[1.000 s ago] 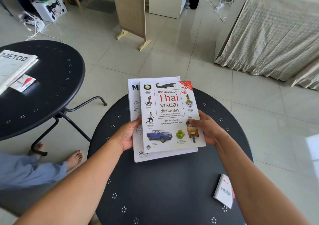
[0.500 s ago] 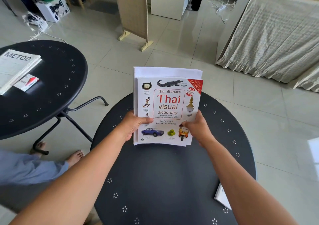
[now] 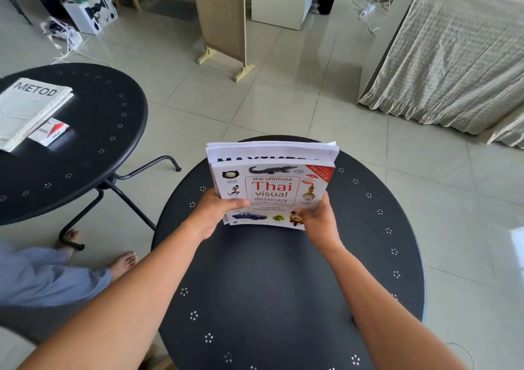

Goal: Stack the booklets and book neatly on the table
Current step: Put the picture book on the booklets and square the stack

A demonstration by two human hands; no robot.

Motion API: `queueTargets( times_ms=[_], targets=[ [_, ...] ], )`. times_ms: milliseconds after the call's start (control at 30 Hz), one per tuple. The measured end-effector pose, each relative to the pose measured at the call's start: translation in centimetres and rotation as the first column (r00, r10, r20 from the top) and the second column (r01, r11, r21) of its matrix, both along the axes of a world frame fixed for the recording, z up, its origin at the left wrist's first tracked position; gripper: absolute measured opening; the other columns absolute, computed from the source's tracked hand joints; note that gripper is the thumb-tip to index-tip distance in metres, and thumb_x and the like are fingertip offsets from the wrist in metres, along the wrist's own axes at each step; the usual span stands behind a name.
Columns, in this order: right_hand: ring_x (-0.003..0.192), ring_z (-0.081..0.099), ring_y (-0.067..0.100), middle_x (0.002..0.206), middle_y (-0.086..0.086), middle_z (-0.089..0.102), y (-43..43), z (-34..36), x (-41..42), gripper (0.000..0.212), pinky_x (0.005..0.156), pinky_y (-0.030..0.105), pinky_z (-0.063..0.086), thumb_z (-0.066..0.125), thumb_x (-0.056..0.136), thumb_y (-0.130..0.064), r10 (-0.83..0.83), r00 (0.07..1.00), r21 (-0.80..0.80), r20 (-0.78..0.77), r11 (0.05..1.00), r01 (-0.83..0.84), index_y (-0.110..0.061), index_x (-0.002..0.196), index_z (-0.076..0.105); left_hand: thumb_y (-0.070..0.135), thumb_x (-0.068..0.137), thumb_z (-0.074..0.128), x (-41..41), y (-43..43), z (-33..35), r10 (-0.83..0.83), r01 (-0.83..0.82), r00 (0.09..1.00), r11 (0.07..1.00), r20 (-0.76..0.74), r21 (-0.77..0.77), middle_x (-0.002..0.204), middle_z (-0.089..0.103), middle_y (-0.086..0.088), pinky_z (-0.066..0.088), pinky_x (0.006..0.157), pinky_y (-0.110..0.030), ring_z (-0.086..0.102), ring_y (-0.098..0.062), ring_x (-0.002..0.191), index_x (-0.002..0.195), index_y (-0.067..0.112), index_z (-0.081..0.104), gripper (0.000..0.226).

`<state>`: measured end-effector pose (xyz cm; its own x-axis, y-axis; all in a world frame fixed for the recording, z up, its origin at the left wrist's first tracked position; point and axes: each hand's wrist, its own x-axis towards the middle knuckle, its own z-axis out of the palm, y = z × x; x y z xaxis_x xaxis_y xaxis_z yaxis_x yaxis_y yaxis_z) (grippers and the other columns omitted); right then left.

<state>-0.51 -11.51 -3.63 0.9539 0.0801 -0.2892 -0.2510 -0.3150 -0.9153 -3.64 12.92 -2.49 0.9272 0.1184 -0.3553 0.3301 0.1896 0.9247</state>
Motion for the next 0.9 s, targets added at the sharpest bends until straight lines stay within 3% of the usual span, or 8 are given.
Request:
queueTargets(
  times_ms=[100, 200, 400, 567, 767, 900],
  targets=[
    [0.113, 0.062, 0.011, 0.114, -0.016, 0.067, 0.0, -0.2, -0.4, 0.053, 0.097, 0.044, 0.054, 0.056, 0.088, 0.003, 0.021, 0.999, 0.019, -0.028, 1.000, -0.020, -0.036, 0.124, 0.047, 0.030, 0.051, 0.093, -0.2, -0.2, 0.3, 0.019, -0.017, 0.999, 0.999, 0.049, -0.052, 0.111, 0.076, -0.004, 0.059, 0.078, -0.026, 0.072, -0.019, 0.104, 0.111, 0.015, 0.072, 0.065],
    [0.114, 0.063, 0.012, 0.118, -0.013, 0.067, -0.2, -0.5, -0.4, 0.051, 0.100, 0.044, 0.052, 0.059, 0.089, 0.002, 0.020, 0.999, 0.023, -0.041, 1.000, -0.019, -0.028, 0.129, 0.049, 0.032, 0.051, 0.093, -0.2, -0.6, 0.5, 0.053, -0.050, 0.996, 0.997, 0.068, -0.056, 0.114, 0.075, -0.005, 0.059, 0.078, -0.026, 0.071, -0.020, 0.106, 0.115, 0.015, 0.070, 0.070],
    [0.117, 0.061, 0.016, 0.118, -0.012, 0.068, -0.8, -1.2, -0.5, 0.048, 0.103, 0.044, 0.049, 0.052, 0.091, 0.003, 0.092, 0.992, -0.038, -0.081, 0.995, -0.096, -0.032, 0.124, 0.052, 0.004, 0.064, 0.084, -0.7, -1.2, -0.6, 0.078, -0.078, 0.997, 0.997, 0.003, 0.027, 0.104, 0.078, -0.001, 0.057, 0.085, -0.036, 0.073, -0.022, 0.100, 0.108, 0.016, 0.071, 0.048],
    [0.104, 0.061, 0.004, 0.104, -0.033, 0.062, -0.8, -1.6, -1.2, 0.054, 0.093, 0.031, 0.047, 0.047, 0.093, 0.000, 0.129, 0.990, -0.125, -0.062, 0.983, -0.136, -0.043, 0.124, 0.046, -0.003, 0.069, 0.080, -1.3, -1.2, -1.0, 0.051, -0.049, 0.997, 0.998, -0.051, 0.029, 0.099, 0.079, 0.003, 0.056, 0.083, -0.031, 0.074, -0.016, 0.096, 0.104, 0.018, 0.073, 0.042],
    [0.107, 0.067, 0.012, 0.111, -0.011, 0.072, -2.3, -1.5, -1.3, 0.049, 0.095, 0.041, 0.055, 0.061, 0.087, 0.001, 0.135, 0.990, -0.094, -0.051, 0.986, -0.139, -0.031, 0.124, 0.055, -0.006, 0.069, 0.079, -2.0, -0.5, -1.1, 0.002, 0.000, 0.996, 1.000, -0.087, 0.018, 0.108, 0.077, -0.006, 0.054, 0.089, -0.035, 0.071, -0.022, 0.103, 0.109, 0.010, 0.073, 0.043],
    [0.110, 0.064, 0.020, 0.118, 0.001, 0.067, -2.4, -0.7, 0.0, 0.033, 0.101, 0.045, 0.051, 0.071, 0.082, -0.004, 0.168, 0.981, -0.108, -0.101, 0.978, -0.178, -0.028, 0.105, 0.067, -0.005, 0.070, 0.079, -2.2, -0.4, -0.9, -0.019, 0.020, 0.995, 1.000, -0.096, 0.009, 0.107, 0.078, -0.003, 0.053, 0.089, -0.033, 0.072, -0.019, 0.102, 0.104, 0.016, 0.075, 0.040]
  ],
)
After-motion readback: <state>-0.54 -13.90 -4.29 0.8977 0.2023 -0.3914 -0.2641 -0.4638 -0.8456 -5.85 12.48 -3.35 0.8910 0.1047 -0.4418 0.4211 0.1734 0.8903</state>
